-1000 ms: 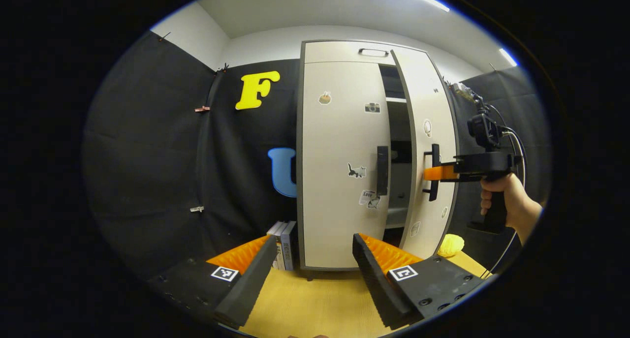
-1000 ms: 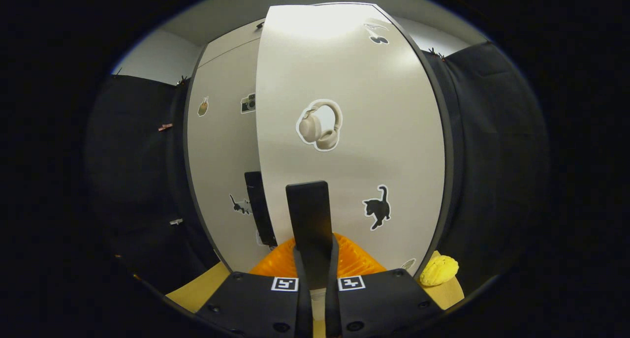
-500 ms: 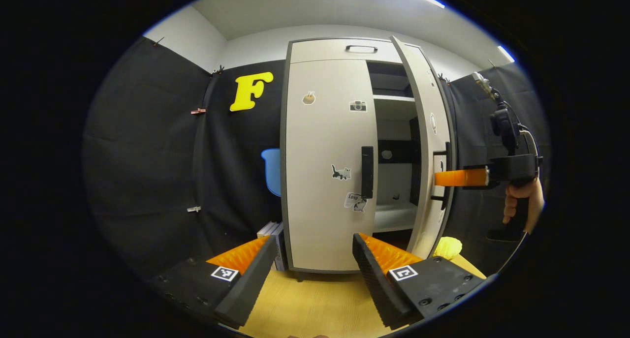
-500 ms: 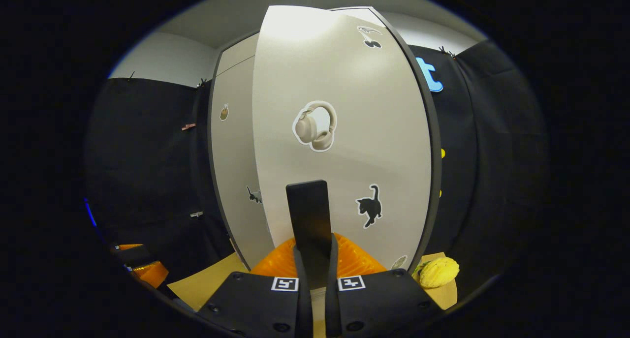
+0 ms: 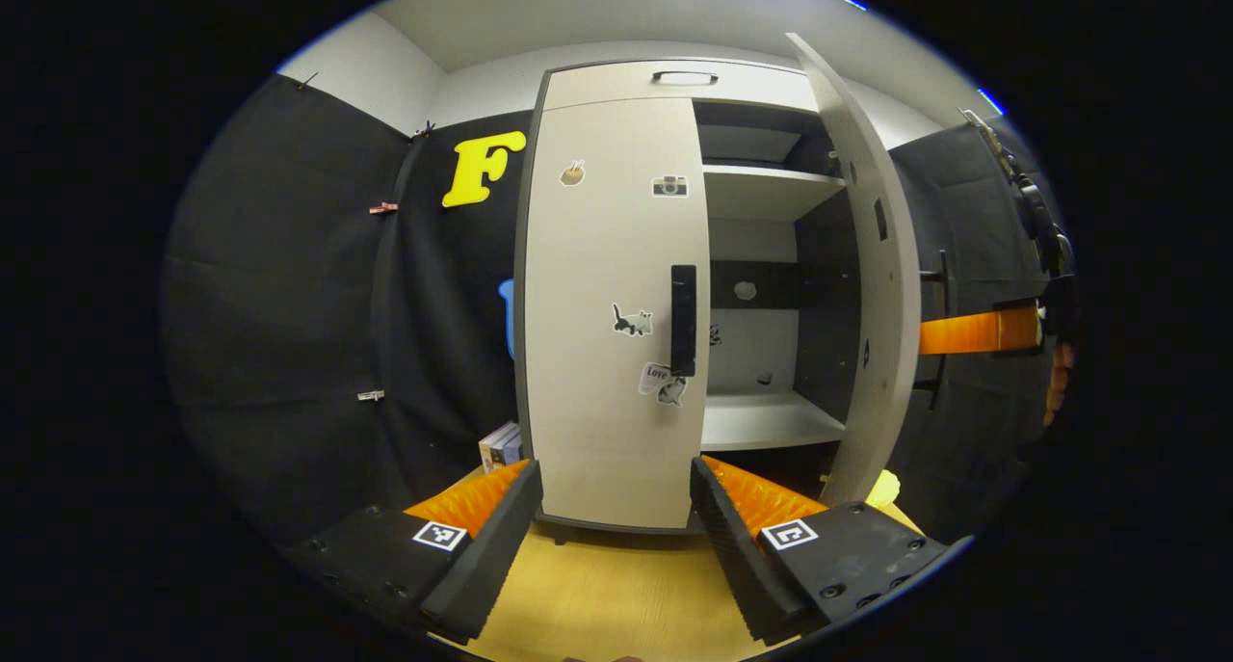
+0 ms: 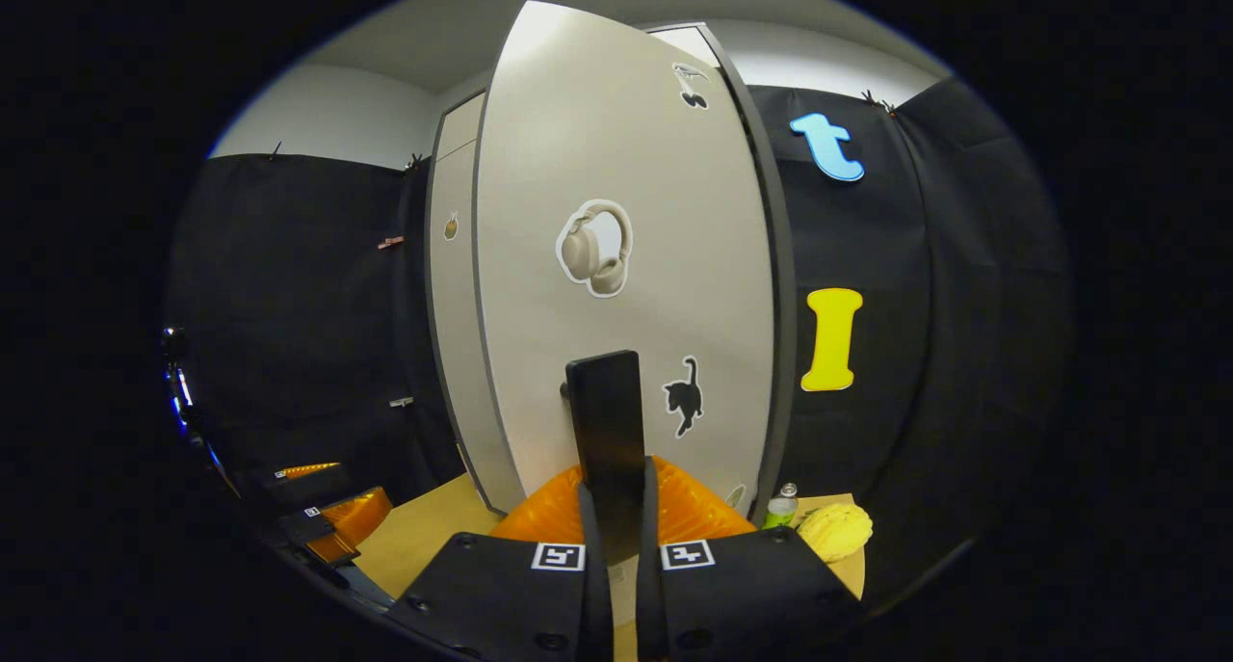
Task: Open the right door of the double-door shoe cabinet with the right hand, and open the left door with the left hand.
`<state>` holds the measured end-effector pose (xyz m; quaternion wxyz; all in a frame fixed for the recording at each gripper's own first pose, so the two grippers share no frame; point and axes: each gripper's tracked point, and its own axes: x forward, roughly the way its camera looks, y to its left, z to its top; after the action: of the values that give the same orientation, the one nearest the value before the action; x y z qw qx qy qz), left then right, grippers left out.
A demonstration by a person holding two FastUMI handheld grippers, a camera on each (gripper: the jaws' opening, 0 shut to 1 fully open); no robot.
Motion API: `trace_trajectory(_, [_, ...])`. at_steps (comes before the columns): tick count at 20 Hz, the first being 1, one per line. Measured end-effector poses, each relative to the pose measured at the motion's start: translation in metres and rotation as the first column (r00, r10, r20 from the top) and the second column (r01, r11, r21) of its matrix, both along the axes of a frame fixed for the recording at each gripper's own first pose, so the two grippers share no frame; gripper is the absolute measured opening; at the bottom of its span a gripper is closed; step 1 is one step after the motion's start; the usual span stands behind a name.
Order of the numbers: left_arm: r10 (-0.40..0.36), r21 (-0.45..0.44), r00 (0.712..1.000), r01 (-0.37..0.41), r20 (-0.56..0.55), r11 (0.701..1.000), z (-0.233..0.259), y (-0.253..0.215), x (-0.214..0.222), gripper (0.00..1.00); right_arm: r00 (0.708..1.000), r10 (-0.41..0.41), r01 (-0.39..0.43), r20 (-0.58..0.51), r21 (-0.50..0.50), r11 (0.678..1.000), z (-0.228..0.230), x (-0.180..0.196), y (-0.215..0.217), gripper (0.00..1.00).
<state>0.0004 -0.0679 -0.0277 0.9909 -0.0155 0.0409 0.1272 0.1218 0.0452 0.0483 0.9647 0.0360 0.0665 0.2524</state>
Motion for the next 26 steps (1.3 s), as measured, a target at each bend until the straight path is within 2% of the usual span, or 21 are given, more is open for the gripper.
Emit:
trace_trajectory(4, [-0.026,0.016,1.000,0.025,0.003,1.000,-0.001,-0.018,0.008,0.93,0.998,-0.063,0.063,0.021,0.007,0.998,0.002,0.004,-0.019,0.13])
trace_trajectory(7, [-0.042,0.026,0.999,0.042,0.010,0.999,-0.001,-0.027,0.011,0.95,0.993,-0.117,0.116,0.034,0.016,0.993,0.004,0.010,-0.035,0.13])
trace_trajectory(9, [-0.049,0.021,0.999,0.049,0.015,0.999,-0.001,-0.030,0.012,0.93,0.987,-0.155,0.154,0.041,0.022,0.988,0.004,0.016,-0.044,0.13])
trace_trajectory(12, [-0.052,0.017,0.999,0.051,0.010,0.999,-0.004,-0.031,0.012,0.95,0.974,-0.222,0.221,0.040,0.027,0.975,0.003,0.020,-0.058,0.12])
trace_trajectory(13, [-0.050,0.020,0.999,0.050,0.008,0.999,-0.004,-0.030,0.011,0.93,0.974,-0.223,0.221,0.040,0.040,0.974,0.003,0.024,-0.060,0.09])
trace_trajectory(14, [-0.048,0.023,0.999,0.048,0.008,0.999,-0.004,-0.029,0.010,0.95,0.977,-0.211,0.209,0.030,0.047,0.977,0.003,0.024,-0.056,0.07])
trace_trajectory(15, [-0.048,0.026,0.999,0.048,0.006,0.999,-0.005,-0.029,0.011,0.93,0.977,-0.212,0.211,0.036,0.048,0.976,0.003,0.023,-0.056,0.08])
trace_trajectory(18, [-0.047,0.035,0.999,0.047,-0.005,0.998,-0.005,-0.028,0.010,0.95,0.968,-0.244,0.243,0.062,0.029,0.970,0.003,0.028,-0.066,0.09])
trace_trajectory(19, [-0.049,0.036,0.999,0.049,-0.004,0.998,-0.004,-0.028,0.009,0.93,0.968,-0.244,0.243,0.053,0.038,0.969,0.002,0.027,-0.064,0.08])
trace_trajectory(26, [-0.069,0.040,0.997,0.071,-0.034,0.997,-0.006,-0.027,0.005,0.95,0.960,-0.279,0.278,0.000,0.028,0.960,-0.018,0.008,-0.073,0.09])
